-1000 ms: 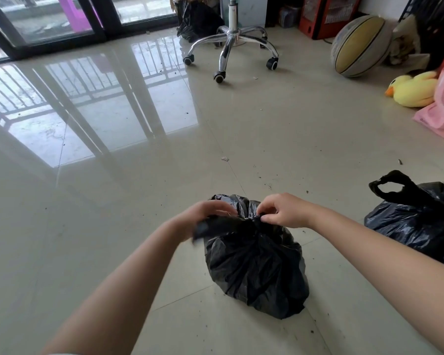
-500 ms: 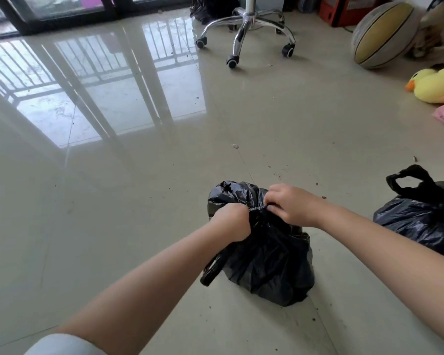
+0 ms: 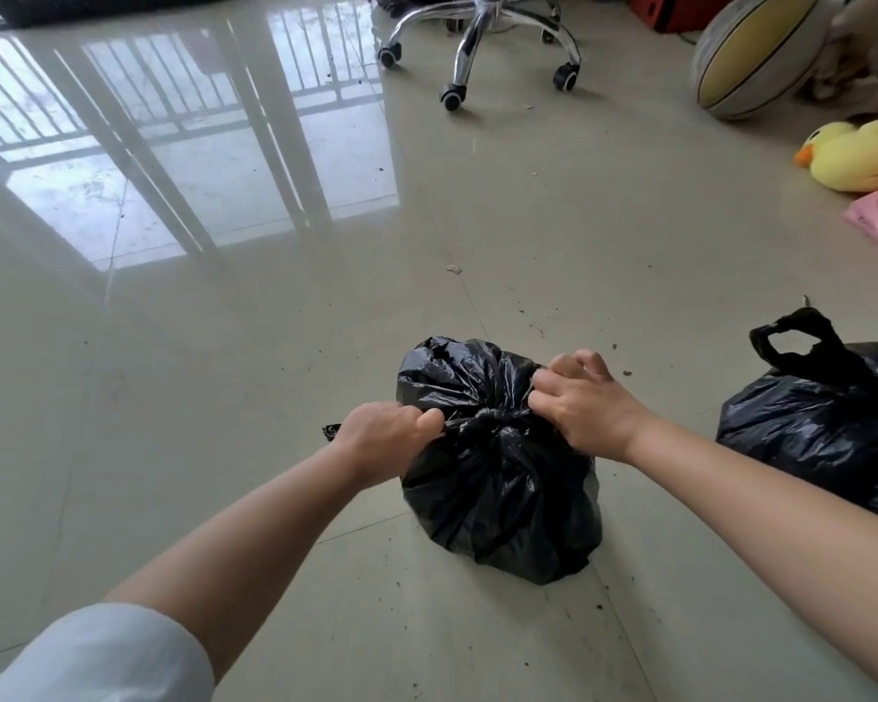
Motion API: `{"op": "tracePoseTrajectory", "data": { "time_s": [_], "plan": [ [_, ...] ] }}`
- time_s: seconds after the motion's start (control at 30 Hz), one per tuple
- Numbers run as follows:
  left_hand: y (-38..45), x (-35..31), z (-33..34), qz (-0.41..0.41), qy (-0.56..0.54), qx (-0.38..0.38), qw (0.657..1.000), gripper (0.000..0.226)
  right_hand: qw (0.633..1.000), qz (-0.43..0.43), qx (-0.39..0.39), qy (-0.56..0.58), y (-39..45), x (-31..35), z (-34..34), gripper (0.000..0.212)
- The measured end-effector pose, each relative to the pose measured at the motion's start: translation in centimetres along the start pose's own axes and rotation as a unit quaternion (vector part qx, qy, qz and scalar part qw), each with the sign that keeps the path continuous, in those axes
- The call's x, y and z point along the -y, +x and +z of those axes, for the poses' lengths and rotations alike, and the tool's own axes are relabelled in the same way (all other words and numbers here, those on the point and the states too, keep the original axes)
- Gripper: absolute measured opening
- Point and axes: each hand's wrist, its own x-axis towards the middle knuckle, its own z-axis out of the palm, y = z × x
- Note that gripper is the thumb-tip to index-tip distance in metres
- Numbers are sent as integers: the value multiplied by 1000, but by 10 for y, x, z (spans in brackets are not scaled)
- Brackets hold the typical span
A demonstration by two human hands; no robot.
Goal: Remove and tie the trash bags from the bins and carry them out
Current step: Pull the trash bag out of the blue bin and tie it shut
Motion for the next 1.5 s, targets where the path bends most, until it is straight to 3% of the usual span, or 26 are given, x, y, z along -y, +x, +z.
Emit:
{"op": "tracePoseTrajectory", "data": {
  "time_s": [0.13, 0.3, 0.43, 0.57, 0.63, 0.73, 0.8, 0.9, 0.93, 1.03, 1.17, 1.27, 1.33, 1.4, 1.5],
  "plan": [
    [-7, 2, 11, -10, 10, 33, 999, 20, 999, -20, 18, -41, -5, 6, 15, 16],
    [-5, 3, 10, -23, -17, 40, 999, 8, 1000, 2, 17, 1, 1, 4, 18, 19],
    [6, -5, -1, -39, -73, 26, 996, 23, 994, 48, 59, 74, 2, -6, 21, 13],
    [23, -9, -28, -91, -153, 64, 982, 38, 969, 126, 160, 142, -3, -17, 26, 30],
    [31, -11, -46, -118, -229, 82, 963, 40, 954, 151, 186, 181, -2, -21, 24, 31],
    [42, -19, -75, -159, -350, 34, 922, 36, 934, 178, 193, 242, -1, -32, 15, 31],
    [47, -27, -92, -188, -437, -7, 880, 30, 932, 192, 181, 246, -3, -41, 6, 34],
    [55, -40, -113, -187, -544, -25, 818, 40, 944, 205, 143, 214, -7, -57, -10, 32],
    [57, -44, -120, -175, -543, -27, 821, 43, 952, 206, 122, 189, -9, -62, -16, 31],
    [66, -58, -138, -145, -435, -67, 886, 44, 968, 220, 90, 78, -16, -76, -40, 29],
    [78, -79, -159, -135, -367, -108, 914, 39, 931, 283, 232, -13, -34, -98, -66, 32],
    [81, -87, -165, -139, -384, -135, 903, 32, 875, 319, 363, -17, -35, -108, -73, 34],
    [84, -96, -170, -132, -382, -162, 900, 30, 847, 347, 403, -18, -46, -117, -77, 32],
    [89, -104, -173, -128, -340, -175, 915, 30, 843, 366, 395, -7, -59, -126, -80, 24],
    [92, -111, -172, -122, -239, -175, 947, 27, 873, 368, 320, -7, -75, -131, -88, 24]
  ]
}}
